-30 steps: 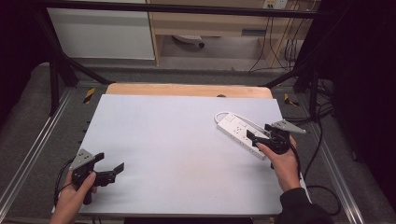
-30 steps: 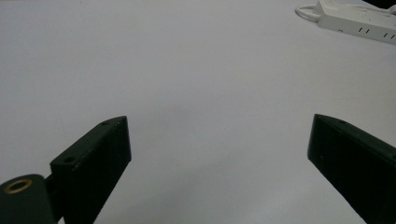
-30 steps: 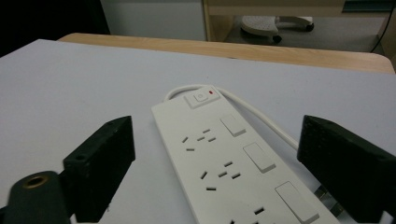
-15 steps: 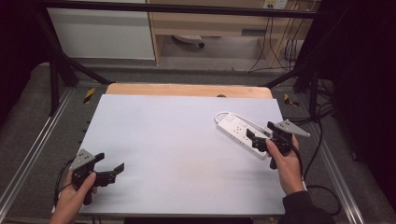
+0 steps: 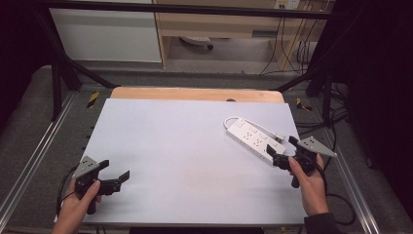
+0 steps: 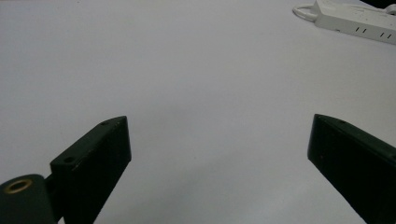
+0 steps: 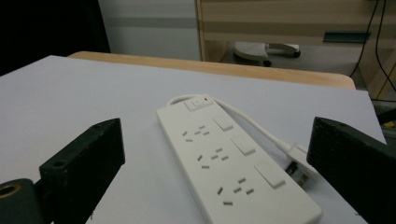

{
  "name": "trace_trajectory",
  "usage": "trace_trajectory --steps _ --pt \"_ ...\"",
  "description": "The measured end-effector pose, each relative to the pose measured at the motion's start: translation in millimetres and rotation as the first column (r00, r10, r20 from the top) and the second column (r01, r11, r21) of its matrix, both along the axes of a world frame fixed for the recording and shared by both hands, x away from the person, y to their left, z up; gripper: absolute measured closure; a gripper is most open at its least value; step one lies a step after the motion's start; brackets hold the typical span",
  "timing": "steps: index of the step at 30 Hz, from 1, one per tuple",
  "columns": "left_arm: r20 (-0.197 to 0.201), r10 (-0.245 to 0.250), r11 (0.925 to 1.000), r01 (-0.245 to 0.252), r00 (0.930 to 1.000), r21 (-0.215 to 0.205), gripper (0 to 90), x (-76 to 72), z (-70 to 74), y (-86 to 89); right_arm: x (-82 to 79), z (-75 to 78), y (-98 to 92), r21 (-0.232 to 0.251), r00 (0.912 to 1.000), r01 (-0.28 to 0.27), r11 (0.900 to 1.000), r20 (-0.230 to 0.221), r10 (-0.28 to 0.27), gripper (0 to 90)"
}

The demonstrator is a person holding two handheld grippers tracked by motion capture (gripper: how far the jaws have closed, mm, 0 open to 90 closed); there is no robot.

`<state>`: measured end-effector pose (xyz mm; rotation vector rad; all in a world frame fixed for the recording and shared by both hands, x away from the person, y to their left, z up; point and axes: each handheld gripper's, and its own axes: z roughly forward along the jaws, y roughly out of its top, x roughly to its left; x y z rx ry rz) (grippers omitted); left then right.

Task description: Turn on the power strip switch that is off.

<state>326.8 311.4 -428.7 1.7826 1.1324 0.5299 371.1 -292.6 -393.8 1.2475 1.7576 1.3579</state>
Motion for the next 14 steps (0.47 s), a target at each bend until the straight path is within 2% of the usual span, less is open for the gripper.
trace_trajectory --steps 4,8,11,14 --pt "0.0 -0.002 1.0 0.002 1.0 0.006 6.1 -0.1 -0.3 -0.6 -11.4 -13.8 -8.2 -0.018 0.9996 0.014 1.0 -0.023 -0.014 4.6" --pt "0.001 0.001 1.0 -0.001 1.0 0.005 6.1 -0.4 0.1 -0.3 -21.9 -32.5 -14.9 -0.049 0.9976 0.018 0.999 -0.066 -0.022 4.5" --pt "0.001 -0.002 1.0 0.002 1.0 0.007 6.1 -0.3 0.2 -0.7 -29.3 -45.2 -18.9 -0.071 0.9935 0.012 0.997 -0.112 -0.02 4.0" --pt "0.001 -0.003 1.0 0.003 1.0 0.007 6.1 0.1 0.2 -1.5 -34.0 -54.3 -20.2 -0.078 0.9857 0.0 0.997 -0.168 -0.013 3.6"
